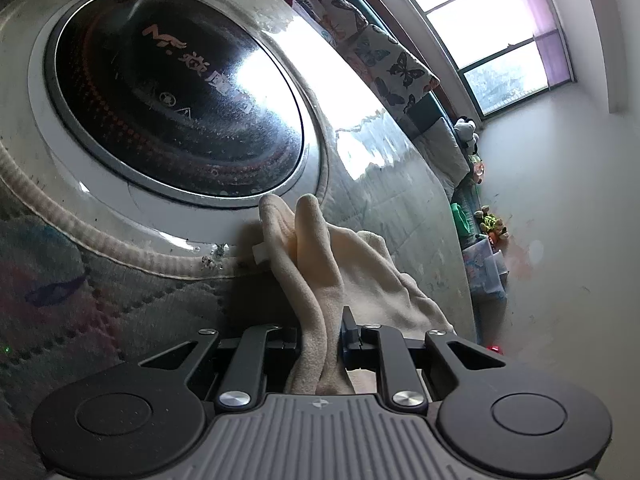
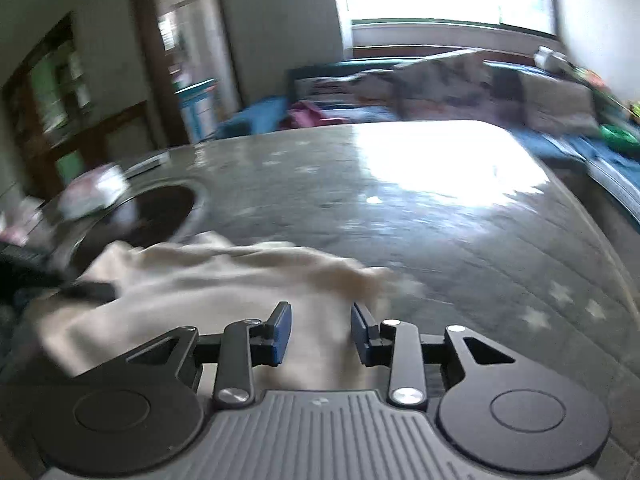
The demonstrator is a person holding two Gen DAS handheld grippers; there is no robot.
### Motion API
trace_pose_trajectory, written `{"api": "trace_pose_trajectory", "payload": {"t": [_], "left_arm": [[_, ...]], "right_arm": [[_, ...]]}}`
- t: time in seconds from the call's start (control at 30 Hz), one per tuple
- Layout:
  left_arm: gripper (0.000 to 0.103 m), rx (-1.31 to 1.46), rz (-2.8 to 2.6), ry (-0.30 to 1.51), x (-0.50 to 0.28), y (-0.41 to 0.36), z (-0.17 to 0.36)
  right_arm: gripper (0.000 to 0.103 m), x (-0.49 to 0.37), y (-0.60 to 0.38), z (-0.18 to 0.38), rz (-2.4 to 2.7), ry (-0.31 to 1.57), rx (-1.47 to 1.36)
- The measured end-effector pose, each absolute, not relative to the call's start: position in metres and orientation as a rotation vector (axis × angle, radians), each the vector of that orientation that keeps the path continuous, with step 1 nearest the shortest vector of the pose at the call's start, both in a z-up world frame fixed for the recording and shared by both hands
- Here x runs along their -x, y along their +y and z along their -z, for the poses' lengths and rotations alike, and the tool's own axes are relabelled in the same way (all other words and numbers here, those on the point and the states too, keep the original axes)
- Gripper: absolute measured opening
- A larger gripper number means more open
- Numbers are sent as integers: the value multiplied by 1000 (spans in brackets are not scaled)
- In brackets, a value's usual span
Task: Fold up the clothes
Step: 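Lift the folded shirt with both grippers and carry it across the table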
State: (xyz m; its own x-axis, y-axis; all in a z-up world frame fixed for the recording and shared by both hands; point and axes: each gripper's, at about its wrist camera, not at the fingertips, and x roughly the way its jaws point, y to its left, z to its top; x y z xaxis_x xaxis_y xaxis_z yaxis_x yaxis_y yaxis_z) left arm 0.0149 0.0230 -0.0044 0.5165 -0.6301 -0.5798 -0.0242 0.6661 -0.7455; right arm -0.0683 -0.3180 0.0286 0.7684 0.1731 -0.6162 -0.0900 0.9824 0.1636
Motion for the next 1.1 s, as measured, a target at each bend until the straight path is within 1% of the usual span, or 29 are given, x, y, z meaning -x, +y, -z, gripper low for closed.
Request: {"api": "trace_pose_trajectory", "payload": {"t": [0.03, 0.13, 0.4, 0.5, 0.57, 0.73, 1.1], "left_arm": [[18, 771, 411, 975, -15, 22, 4], [18, 758, 408, 974, -14, 22, 3], [18, 717, 403, 973, -14, 18, -1], [18, 688, 402, 966, -14, 15, -3], [18, 659, 399, 958, -13, 12, -5], [17, 578, 384, 941, -13, 7, -13], [15, 462, 464, 876, -16, -26, -44]], "right_arm": [[37, 66, -325, -25, -120, 680, -146], [38, 56, -340, -15, -87, 684, -205], [36, 49, -357, -5, -128, 689, -327], [29, 49, -357, -6, -153, 693, -340], [15, 49, -358, -6, -174, 693, -363], [11, 60, -358, -13, -191, 647, -389], [9, 86, -365, -49, -157, 534, -374]]}}
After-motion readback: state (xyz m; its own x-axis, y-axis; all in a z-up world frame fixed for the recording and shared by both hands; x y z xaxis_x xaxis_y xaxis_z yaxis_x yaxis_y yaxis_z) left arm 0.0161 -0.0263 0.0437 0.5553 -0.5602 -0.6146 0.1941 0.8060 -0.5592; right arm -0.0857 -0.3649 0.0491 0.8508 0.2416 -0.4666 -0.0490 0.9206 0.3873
